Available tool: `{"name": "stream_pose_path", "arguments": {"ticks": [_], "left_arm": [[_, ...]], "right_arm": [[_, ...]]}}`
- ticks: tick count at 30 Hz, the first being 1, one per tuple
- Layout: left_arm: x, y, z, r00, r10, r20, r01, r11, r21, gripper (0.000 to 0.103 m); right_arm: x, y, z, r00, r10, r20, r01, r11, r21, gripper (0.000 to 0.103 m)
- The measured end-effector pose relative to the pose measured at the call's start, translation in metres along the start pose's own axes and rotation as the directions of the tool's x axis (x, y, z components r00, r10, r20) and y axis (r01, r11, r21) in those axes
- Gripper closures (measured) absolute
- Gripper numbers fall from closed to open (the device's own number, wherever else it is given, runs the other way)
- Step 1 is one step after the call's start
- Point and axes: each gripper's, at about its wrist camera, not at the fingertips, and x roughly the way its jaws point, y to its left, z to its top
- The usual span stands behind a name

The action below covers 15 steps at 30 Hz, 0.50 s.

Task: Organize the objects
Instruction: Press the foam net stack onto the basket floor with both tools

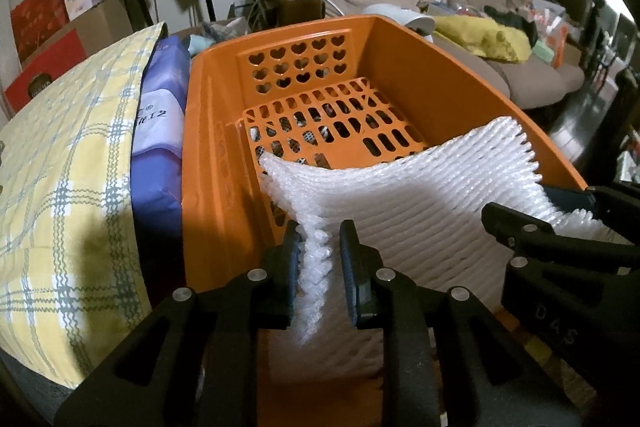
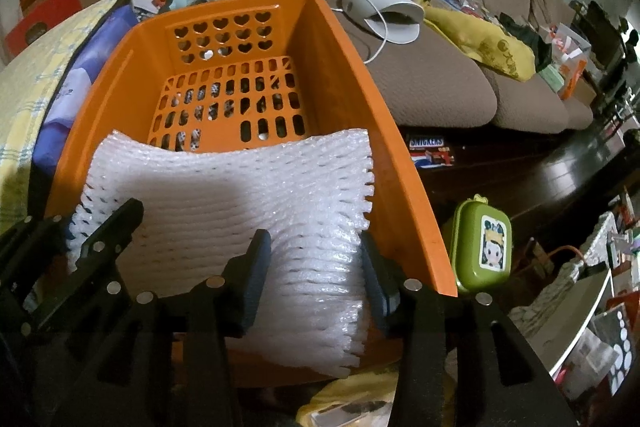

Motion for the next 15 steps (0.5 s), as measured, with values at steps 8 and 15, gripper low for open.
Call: {"name": "stream_pose_path", "arguments": {"ticks": [8, 15], "left_arm": [[-0.0006, 0.0015, 0.0004, 1.0, -0.002, -0.003, 0.002, 1.0, -0.008, 0.083], [0.0004, 0.0016, 0.0005, 1.0, -0.001, -0.012, 0.001, 1.0, -0.006, 0.082]], "right_arm": [[-0.0007, 0.0013, 0.0004, 1.0, -0.007, 0.001, 0.007, 1.0, -0.003, 0.056], [-0.0009, 0.0019, 0.0005, 1.0, -0.023, -0.001, 0.023, 1.0, -0.012, 0.051]]}}
